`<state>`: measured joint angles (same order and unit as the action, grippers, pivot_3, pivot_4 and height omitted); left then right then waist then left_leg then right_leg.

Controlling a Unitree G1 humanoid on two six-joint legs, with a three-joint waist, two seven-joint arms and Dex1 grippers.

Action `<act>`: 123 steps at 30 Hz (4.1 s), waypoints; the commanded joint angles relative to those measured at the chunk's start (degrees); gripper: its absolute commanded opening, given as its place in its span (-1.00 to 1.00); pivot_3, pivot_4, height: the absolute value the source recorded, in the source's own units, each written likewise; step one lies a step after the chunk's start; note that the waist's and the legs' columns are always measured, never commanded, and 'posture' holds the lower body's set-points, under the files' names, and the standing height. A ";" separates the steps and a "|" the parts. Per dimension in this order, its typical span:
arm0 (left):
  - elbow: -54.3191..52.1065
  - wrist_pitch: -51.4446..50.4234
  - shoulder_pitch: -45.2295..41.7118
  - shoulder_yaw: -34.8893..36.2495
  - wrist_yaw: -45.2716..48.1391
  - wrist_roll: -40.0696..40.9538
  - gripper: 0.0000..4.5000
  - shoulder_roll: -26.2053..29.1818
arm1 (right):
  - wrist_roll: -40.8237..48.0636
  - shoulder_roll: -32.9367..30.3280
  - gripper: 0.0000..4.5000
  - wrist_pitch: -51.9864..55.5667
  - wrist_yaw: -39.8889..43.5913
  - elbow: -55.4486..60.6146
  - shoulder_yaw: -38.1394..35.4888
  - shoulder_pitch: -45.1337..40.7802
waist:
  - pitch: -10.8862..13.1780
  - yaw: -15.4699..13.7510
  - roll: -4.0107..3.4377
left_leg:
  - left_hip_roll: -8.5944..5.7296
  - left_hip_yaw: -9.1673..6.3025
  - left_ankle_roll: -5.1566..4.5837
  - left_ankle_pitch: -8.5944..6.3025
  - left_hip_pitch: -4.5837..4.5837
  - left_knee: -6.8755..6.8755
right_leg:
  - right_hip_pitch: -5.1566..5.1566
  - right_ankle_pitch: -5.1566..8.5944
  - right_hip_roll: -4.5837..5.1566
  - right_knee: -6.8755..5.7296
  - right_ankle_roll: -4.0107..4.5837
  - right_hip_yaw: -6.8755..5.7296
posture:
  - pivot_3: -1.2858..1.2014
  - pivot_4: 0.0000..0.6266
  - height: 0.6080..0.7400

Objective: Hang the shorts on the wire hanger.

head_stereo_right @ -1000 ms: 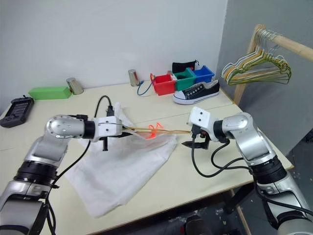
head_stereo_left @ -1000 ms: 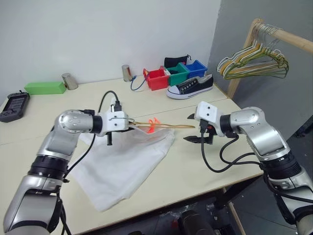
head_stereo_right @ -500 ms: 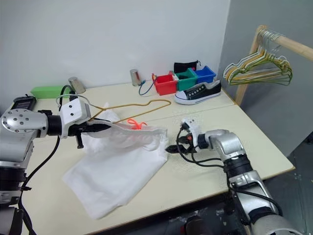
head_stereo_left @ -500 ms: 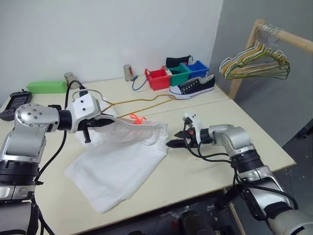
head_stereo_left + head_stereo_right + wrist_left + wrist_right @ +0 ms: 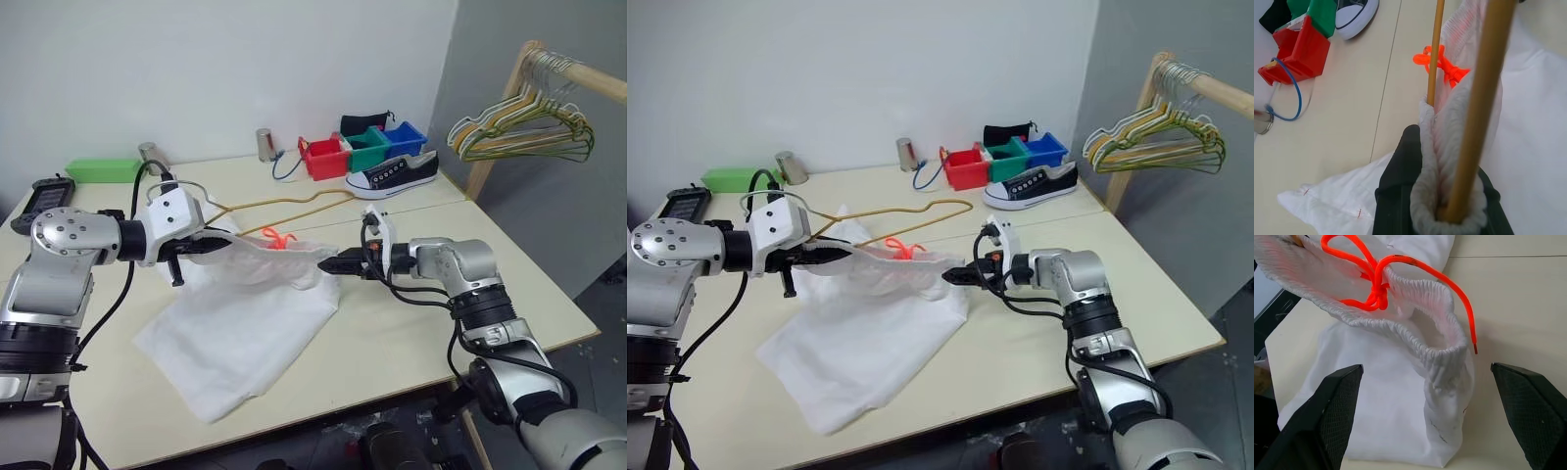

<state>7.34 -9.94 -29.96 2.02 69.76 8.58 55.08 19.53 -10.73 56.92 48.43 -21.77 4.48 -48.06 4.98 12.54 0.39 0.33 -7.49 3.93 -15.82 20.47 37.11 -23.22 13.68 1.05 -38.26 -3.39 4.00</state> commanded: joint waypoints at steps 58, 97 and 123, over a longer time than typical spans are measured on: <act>1.23 8.52 2.35 -7.92 -4.68 -12.09 -1.00 3.94 | -3.95 -15.30 -0.99 -13.70 5.88 28.49 10.56 -3.55 | -0.12 -0.34 0.02 | 0.03 0.03 0.00 0.00 0.02 -0.06 | -0.01 0.16 -0.01 0.13 -0.26 0.00 | -0.08 -1.00 1.00; -5.30 3.30 -6.15 -11.93 -10.20 -16.78 -1.00 -9.51 | -28.52 -17.48 0.99 -37.25 9.67 7.30 25.87 -8.44 | -0.14 0.11 0.04 | 0.00 0.02 0.00 0.00 0.03 -0.04 | -0.01 0.03 0.01 0.14 -0.04 0.00 | -0.08 -0.95 1.00; -5.67 5.37 -7.56 -14.40 -11.97 -20.89 -1.00 -11.38 | -42.96 -18.32 -0.88 -54.01 6.62 -2.84 25.96 -9.03 | -0.16 0.09 0.06 | -0.02 0.01 0.02 0.02 0.03 -0.04 | -0.01 -0.01 0.02 0.14 0.02 0.01 | -0.08 -1.00 1.00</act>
<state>4.06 -7.31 -34.87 -13.12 58.03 -13.76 44.35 -21.83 -28.42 3.60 56.24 -23.94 31.37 -56.60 4.82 12.63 0.45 0.31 -7.48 3.95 -15.80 20.50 37.07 -23.23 13.67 1.07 -38.12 -3.37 4.01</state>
